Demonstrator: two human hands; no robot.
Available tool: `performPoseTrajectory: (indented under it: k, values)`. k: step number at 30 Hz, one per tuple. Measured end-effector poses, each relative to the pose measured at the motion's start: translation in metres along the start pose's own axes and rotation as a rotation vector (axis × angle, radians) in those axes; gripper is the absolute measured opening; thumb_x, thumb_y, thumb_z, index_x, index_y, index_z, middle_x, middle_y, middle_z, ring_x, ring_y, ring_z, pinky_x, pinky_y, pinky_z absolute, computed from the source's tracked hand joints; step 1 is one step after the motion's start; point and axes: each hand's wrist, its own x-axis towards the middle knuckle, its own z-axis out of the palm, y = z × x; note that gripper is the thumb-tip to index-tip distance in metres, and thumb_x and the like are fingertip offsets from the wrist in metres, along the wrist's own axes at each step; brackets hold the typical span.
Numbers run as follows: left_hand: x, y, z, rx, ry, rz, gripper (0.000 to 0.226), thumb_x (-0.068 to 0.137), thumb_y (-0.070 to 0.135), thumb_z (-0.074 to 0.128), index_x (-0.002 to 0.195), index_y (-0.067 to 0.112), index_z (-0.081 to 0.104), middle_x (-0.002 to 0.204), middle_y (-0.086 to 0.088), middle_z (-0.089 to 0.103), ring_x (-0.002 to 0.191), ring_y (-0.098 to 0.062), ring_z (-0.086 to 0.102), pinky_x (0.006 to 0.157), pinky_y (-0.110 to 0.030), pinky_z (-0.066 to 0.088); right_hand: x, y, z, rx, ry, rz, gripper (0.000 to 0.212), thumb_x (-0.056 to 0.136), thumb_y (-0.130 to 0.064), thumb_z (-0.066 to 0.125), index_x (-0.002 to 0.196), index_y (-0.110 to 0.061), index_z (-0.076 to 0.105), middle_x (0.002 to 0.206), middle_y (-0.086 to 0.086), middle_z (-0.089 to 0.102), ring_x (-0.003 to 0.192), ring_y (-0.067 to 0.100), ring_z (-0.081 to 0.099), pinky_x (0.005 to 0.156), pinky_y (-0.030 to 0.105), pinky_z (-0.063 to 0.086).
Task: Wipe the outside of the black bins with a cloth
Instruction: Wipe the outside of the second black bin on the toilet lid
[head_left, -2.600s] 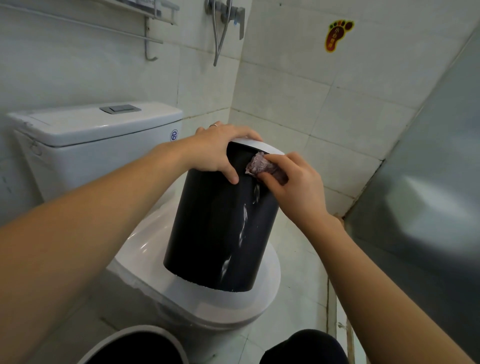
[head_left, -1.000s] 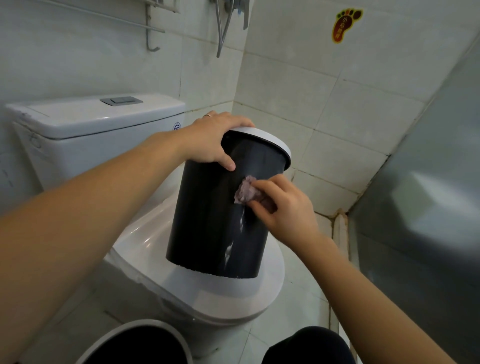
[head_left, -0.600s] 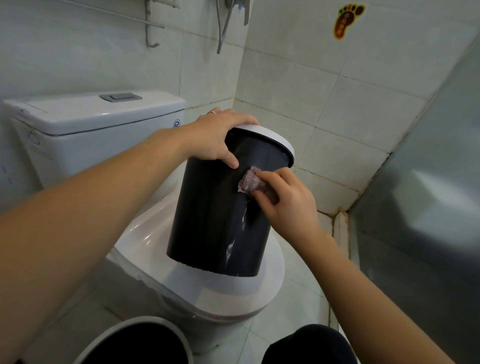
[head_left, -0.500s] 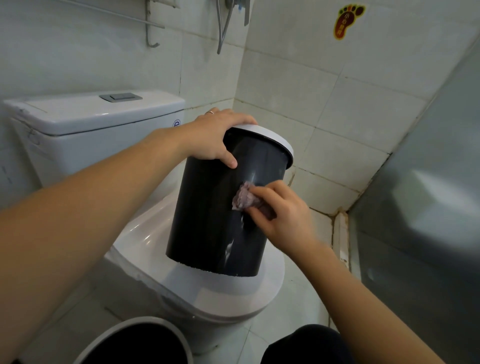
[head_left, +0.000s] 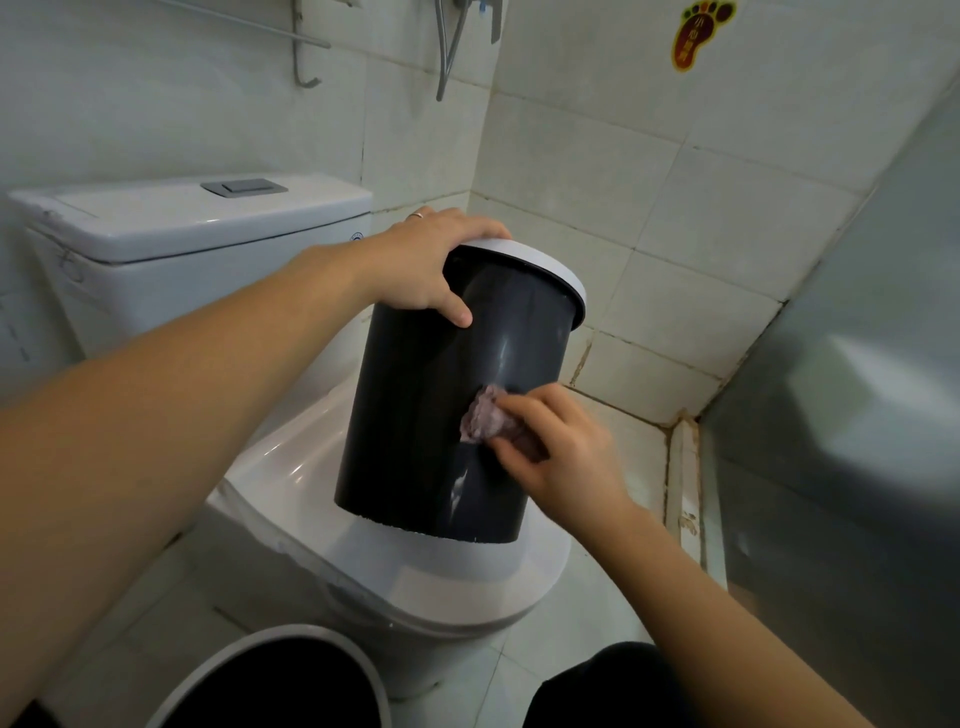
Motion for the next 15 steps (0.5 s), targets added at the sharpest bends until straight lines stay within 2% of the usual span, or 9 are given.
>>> performPoseTrajectory:
  k: [5,9,11,15]
  values:
    - [0.001,0.0,0.0,-0.005,-0.005,-0.017,0.096,0.064,0.029,0.089,0.143,0.046,0.038,0.143,0.005,0.044,0.135,-0.025,0.031,0.113,-0.047,0.031,-0.019,-0.003,-0.001,-0.027,-0.051,-0.107,0.028,0.085,-0.024,0.073,0.11,-0.012,0.073,0.092,0.006,0.064,0.077,0.021,0.061,0.057,0.037,0.054]
    - [0.001,0.0,0.0,0.005,-0.002,-0.035,0.095,0.065,0.029,0.089,0.143,0.046,0.037,0.144,0.004,0.044,0.135,-0.025,0.03,0.113,-0.048,0.03,0.0,-0.004,-0.001,-0.051,0.019,0.076,0.027,0.085,-0.024,0.076,0.109,-0.013,0.073,0.093,0.005,0.064,0.078,0.021,0.06,0.058,0.039,0.054]
    - [0.001,0.0,-0.001,0.005,-0.005,-0.045,0.095,0.066,0.029,0.089,0.144,0.046,0.037,0.143,0.004,0.044,0.135,-0.025,0.03,0.113,-0.048,0.031,0.001,-0.007,0.002,-0.041,0.031,0.096,0.027,0.086,-0.024,0.075,0.11,-0.013,0.073,0.093,0.005,0.063,0.078,0.02,0.059,0.058,0.039,0.053]
    - [0.0,-0.003,-0.002,-0.01,-0.002,-0.06,0.093,0.066,0.028,0.089,0.142,0.047,0.038,0.14,0.005,0.045,0.134,-0.025,0.031,0.112,-0.049,0.032,-0.024,-0.017,0.008,-0.01,-0.01,-0.062,0.026,0.083,-0.023,0.072,0.107,-0.014,0.074,0.09,0.005,0.063,0.074,0.02,0.06,0.056,0.035,0.053]
